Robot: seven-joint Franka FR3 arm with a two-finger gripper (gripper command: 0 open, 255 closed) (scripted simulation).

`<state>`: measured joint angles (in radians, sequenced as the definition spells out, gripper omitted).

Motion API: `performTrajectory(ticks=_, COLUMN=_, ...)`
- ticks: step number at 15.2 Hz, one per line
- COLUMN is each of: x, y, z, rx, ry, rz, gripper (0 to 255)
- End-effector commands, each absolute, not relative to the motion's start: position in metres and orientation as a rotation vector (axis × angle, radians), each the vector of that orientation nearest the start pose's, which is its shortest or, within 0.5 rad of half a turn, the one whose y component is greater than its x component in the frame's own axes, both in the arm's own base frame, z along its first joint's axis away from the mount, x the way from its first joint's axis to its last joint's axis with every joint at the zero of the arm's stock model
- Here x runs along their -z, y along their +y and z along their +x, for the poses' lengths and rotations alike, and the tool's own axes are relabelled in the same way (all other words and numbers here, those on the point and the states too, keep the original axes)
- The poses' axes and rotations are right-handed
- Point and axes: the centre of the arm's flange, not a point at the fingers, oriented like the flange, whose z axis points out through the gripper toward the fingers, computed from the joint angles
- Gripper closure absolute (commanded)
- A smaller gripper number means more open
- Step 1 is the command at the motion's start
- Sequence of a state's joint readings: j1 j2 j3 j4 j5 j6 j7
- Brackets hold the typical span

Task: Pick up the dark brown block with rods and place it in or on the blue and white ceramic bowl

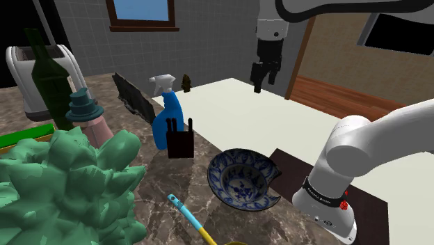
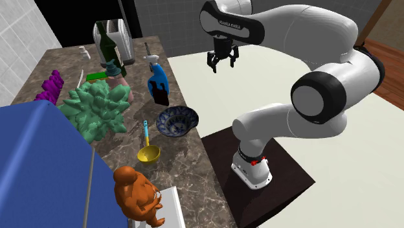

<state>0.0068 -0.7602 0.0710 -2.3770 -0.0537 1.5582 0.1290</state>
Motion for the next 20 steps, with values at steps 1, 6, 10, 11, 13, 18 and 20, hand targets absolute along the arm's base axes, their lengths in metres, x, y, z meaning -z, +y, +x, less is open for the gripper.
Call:
performTrajectory(ticks=1, x=-0.571, y=0.024, z=0.310, rx=-0.082, ry=0.116, rz=-3.246, gripper=0)
performTrajectory(ticks=6, x=-0.565, y=0.084, z=0.329, rx=-0.081, ry=0.146, rz=-3.225, gripper=0)
performTrajectory(ticks=10, x=-0.560, y=0.131, z=0.346, rx=-0.081, ry=0.170, rz=-3.208, gripper=0)
performTrajectory(ticks=11, x=-0.559, y=0.143, z=0.350, rx=-0.081, ry=0.176, rz=-3.204, gripper=0)
performTrajectory(ticks=13, x=-0.557, y=0.167, z=0.358, rx=-0.081, ry=0.188, rz=-3.195, gripper=0)
performTrajectory(ticks=18, x=-0.553, y=0.226, z=0.380, rx=-0.080, ry=0.217, rz=-3.173, gripper=0)
performTrajectory(ticks=20, x=-0.552, y=0.249, z=0.389, rx=-0.080, ry=0.229, rz=-3.165, gripper=0)
